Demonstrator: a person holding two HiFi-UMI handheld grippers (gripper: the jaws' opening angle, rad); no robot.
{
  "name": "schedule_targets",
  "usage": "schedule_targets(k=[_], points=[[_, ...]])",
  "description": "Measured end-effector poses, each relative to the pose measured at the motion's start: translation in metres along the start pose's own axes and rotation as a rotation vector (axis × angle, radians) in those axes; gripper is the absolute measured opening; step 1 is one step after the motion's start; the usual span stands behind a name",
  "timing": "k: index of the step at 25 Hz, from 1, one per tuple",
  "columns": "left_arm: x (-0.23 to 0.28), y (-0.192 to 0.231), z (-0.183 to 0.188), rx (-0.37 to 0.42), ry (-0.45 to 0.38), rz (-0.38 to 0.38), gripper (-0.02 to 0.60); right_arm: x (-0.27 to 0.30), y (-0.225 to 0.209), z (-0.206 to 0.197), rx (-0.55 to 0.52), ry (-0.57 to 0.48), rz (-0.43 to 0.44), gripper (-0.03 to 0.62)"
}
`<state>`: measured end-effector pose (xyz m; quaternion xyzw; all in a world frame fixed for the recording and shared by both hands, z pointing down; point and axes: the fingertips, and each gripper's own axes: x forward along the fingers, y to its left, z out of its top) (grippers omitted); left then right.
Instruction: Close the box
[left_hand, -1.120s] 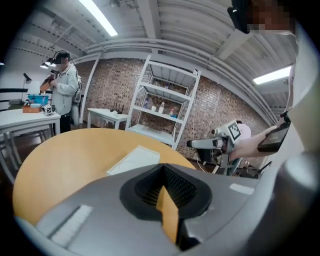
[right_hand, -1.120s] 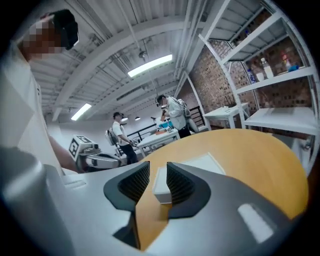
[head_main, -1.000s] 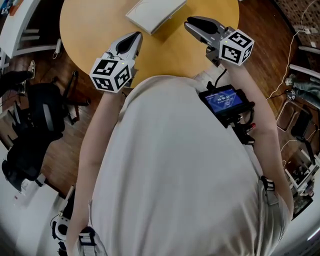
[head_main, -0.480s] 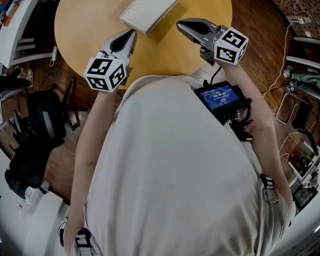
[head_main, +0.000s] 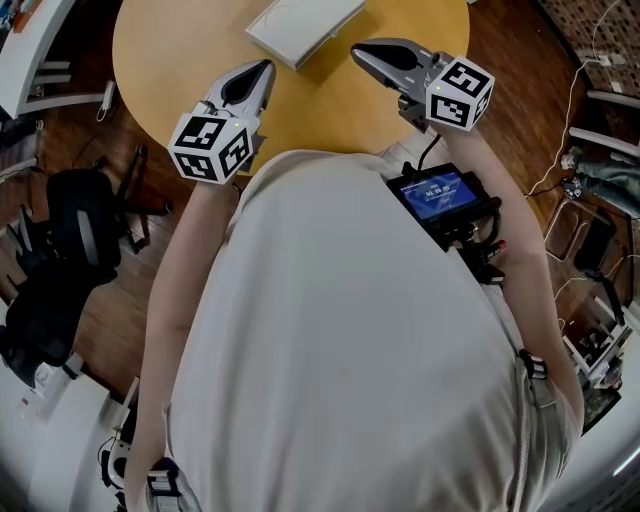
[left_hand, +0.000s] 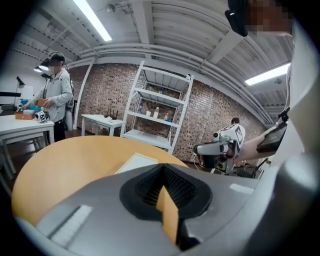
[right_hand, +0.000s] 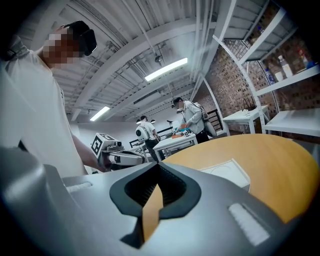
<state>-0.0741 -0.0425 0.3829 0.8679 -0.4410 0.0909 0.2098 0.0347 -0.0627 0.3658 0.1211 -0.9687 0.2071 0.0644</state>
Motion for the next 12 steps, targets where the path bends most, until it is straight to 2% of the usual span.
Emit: schedule_targets(k=[12], points=[[0.002, -0.0051, -0.0005, -0.002, 0.007, 0.002, 0.0, 0.0038, -0.0008, -0.0027, 0.0, 0.001, -0.001, 0.002]])
